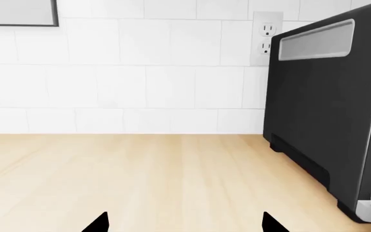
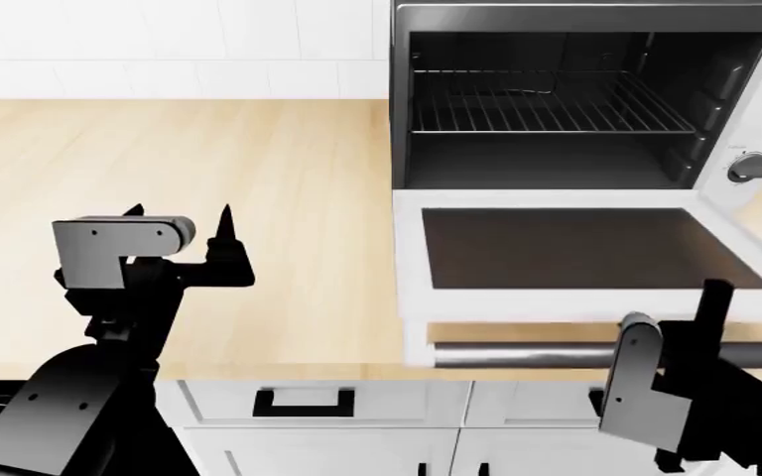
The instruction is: Open the toaster oven door.
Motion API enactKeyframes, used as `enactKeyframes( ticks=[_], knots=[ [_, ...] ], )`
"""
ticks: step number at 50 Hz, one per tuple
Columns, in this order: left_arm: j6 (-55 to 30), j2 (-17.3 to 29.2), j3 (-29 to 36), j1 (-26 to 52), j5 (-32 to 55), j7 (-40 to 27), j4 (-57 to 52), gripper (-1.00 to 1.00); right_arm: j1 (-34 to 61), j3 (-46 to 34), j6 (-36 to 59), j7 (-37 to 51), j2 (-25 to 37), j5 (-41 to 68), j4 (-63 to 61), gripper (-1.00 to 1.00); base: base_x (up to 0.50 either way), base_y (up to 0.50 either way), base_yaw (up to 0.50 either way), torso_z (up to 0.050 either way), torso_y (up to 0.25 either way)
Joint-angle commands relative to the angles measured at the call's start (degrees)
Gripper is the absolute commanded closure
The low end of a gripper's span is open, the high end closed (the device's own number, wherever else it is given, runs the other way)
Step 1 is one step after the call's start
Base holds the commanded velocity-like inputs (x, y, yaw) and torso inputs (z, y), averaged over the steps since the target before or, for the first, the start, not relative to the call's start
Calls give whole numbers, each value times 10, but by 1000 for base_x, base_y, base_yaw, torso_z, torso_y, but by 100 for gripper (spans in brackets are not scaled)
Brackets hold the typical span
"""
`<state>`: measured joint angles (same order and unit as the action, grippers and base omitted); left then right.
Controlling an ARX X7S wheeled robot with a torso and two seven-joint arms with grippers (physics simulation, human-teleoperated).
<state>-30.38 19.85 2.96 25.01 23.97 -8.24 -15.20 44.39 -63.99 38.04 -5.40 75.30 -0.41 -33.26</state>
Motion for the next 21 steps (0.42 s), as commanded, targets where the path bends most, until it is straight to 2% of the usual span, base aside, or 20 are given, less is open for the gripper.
enactKeyframes(
  ticks=[1, 21],
  knots=[
    [3, 1, 1, -2, 1, -1, 3, -100, -25, -27, -18, 31, -29, 27, 24, 100, 0, 2, 6, 0, 0],
    [5, 4, 3, -6, 2, -5, 1, -100, -70, -36, -71, 89, -79, 45, 113, 100, 15, 3, 13, 0, 0]
  ],
)
